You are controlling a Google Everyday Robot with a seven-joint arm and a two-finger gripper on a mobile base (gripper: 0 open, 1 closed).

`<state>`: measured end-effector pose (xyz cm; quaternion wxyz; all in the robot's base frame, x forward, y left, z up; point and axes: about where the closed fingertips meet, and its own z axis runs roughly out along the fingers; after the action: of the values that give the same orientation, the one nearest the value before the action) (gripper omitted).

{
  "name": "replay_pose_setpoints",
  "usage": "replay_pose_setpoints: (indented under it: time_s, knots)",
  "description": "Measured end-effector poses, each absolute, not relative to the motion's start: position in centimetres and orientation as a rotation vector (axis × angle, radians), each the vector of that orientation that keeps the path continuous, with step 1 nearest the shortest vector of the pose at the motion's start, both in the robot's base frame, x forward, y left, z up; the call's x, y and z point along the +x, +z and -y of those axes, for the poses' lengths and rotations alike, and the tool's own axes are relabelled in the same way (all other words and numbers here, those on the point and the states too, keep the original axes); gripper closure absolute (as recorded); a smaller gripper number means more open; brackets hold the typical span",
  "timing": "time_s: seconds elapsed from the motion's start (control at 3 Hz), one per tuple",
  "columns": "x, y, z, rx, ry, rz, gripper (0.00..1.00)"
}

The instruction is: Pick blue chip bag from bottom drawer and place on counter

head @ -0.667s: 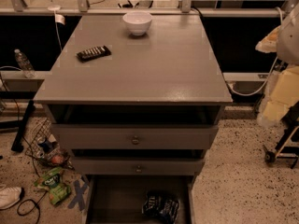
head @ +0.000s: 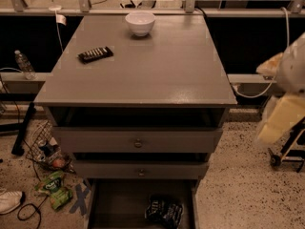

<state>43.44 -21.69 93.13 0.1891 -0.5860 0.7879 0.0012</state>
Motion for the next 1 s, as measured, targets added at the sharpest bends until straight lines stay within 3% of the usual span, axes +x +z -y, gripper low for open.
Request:
replay_pose_setpoints:
  time_s: [0.67, 1.0]
  knots:
    - [44.5, 80.4, 18.8, -1.511, 0.251, -2.144, 0.0]
    - [44.5, 80.4, 18.8, -1.513, 0.251, -2.145, 0.0]
